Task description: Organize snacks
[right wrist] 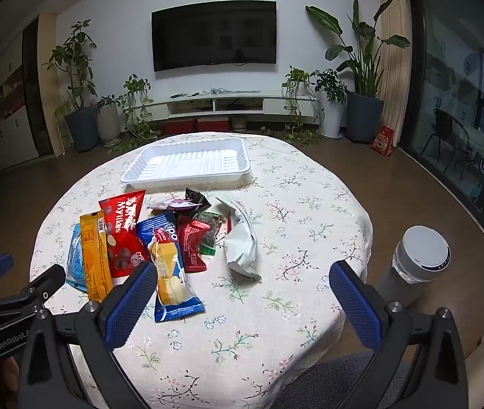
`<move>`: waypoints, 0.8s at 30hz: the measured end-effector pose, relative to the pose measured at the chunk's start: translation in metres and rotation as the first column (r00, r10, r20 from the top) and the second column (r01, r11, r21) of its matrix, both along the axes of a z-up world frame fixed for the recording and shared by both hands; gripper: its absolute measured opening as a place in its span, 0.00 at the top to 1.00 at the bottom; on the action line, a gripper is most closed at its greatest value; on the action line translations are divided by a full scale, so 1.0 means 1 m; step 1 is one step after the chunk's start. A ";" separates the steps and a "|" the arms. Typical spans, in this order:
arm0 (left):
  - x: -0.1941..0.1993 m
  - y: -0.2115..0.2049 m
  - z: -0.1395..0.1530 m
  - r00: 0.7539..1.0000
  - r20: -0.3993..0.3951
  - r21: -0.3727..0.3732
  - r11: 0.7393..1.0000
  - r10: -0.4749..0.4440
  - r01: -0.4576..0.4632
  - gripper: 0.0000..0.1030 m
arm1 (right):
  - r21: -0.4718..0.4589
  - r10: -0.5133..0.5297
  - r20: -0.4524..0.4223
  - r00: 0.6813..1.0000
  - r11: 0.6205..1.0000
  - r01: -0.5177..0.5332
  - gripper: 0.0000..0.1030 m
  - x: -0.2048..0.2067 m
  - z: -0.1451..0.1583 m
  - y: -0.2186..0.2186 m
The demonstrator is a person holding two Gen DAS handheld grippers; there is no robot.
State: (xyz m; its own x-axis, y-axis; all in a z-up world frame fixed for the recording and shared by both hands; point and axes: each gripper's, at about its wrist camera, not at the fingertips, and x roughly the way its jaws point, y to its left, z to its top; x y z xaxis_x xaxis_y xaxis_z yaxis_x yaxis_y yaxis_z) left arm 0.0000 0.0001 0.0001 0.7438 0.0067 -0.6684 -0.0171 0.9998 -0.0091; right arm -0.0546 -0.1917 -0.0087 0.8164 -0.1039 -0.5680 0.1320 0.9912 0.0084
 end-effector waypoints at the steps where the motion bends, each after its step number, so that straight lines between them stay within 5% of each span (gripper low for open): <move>1: 0.000 0.000 0.000 1.000 0.001 0.002 1.000 0.000 0.000 0.01 | -0.004 -0.001 -0.002 1.000 1.000 0.001 0.00 0.000 0.000 0.000; 24: 0.001 0.002 -0.005 1.000 -0.003 0.017 1.000 0.005 -0.005 0.01 | -0.006 0.000 -0.012 1.000 1.000 0.000 0.00 0.000 0.001 -0.001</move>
